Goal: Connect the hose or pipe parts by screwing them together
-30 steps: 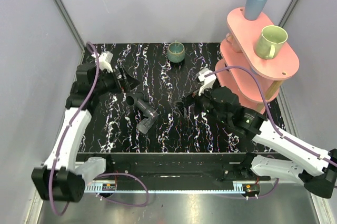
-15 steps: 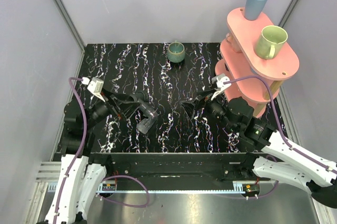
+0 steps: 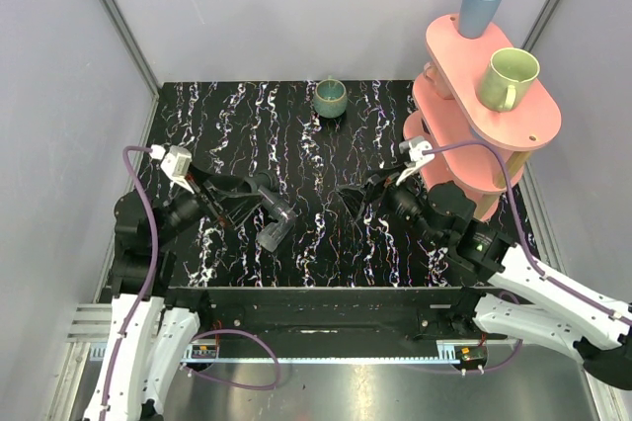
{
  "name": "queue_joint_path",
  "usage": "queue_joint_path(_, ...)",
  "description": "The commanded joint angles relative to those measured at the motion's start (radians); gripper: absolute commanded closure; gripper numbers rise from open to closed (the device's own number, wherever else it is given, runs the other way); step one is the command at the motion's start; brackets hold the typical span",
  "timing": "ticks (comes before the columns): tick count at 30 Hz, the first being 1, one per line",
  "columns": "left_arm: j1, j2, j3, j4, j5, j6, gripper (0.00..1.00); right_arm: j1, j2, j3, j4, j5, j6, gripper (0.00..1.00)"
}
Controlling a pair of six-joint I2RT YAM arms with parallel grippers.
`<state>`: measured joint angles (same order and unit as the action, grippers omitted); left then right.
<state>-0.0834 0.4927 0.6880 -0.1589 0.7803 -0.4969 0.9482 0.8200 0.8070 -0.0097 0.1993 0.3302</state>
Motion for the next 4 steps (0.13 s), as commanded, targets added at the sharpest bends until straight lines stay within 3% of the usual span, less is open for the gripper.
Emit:
queue_joint_path(1,-0.004,0.004,0.051,0.045,0.023,0.008,0.01,0.001,0.014,0.003,0.076,0.026,0.016,0.0)
queue_joint_path(4,-0.004,0.006,0.053,0.038,0.02,0.012,0.01,0.001,0.03,0.012,0.065,0.032,0.018,0.0)
